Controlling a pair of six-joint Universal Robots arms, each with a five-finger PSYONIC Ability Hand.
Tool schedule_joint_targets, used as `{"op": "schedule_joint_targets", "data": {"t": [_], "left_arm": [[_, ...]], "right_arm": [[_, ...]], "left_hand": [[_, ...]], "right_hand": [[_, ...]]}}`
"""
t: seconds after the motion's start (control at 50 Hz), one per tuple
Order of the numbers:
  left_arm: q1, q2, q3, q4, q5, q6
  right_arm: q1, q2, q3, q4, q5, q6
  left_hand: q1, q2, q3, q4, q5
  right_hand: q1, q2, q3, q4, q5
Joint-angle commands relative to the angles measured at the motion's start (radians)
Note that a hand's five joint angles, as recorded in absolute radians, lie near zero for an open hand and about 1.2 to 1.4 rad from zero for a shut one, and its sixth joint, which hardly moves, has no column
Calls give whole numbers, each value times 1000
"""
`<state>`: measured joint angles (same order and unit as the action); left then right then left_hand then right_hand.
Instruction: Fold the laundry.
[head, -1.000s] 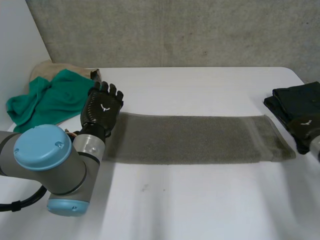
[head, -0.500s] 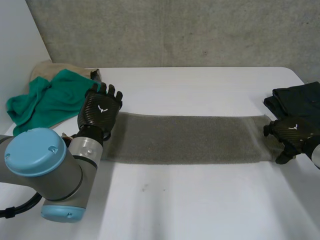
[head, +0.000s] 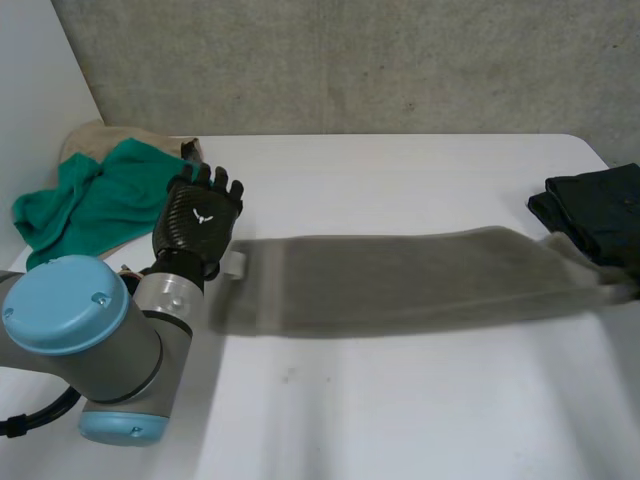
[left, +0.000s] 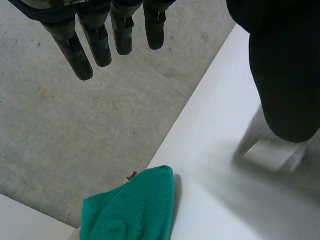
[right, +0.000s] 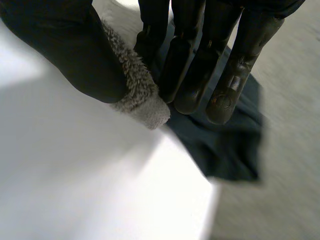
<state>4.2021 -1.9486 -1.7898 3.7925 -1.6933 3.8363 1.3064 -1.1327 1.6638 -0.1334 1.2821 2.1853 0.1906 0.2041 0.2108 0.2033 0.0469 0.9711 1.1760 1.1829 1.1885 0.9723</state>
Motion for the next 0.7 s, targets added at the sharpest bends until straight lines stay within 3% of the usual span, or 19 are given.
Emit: {"op": "schedule_joint_targets", "data": {"t": [0.02, 0.12, 0.26, 0.34, 0.42, 0.58, 0.66, 0.68, 0.7], "left_arm": [[4, 26, -7, -1, 0, -1], [9, 46, -10, -2, 0, -3], [12, 63, -20, -8, 0, -4], [15, 71, -25, -8, 0, -4], [16, 71, -28, -8, 0, -4], [16, 68, -33, -7, 0, -4], [18, 66, -33, -5, 0, -4], [19, 65, -31, -4, 0, -4], [19, 63, -31, -4, 0, -4]], "right_arm": [[-58, -79, -18, 5, 85, -168], [92, -162, -25, -18, 68, -113], [401, -173, -44, -121, -30, -32], [585, -154, -50, -190, -93, -27], [784, -29, -79, -255, -176, -36], [947, 204, -180, -273, -257, -41], [976, 272, -222, -272, -244, -48], [981, 278, -226, -272, -234, -48], [981, 278, -233, -272, -225, -47]], "left_hand": [[-16, -30, -36, -29, -47], [-16, -30, -36, -29, -47], [-16, -30, -36, -29, -47], [-16, -30, -36, -29, -47], [-16, -30, -36, -29, -47], [-16, -30, -36, -29, -47], [-16, -30, -36, -29, -47], [-16, -30, -36, -29, -47], [-16, -30, -36, -29, -47]], "right_hand": [[425, 220, 213, 208, 249], [425, 220, 213, 208, 249], [425, 220, 213, 208, 249], [425, 220, 213, 208, 249], [425, 220, 213, 208, 249], [425, 220, 213, 208, 249], [425, 220, 213, 208, 249], [284, 79, 72, 66, 108], [0, -204, -211, -217, -175]]}}
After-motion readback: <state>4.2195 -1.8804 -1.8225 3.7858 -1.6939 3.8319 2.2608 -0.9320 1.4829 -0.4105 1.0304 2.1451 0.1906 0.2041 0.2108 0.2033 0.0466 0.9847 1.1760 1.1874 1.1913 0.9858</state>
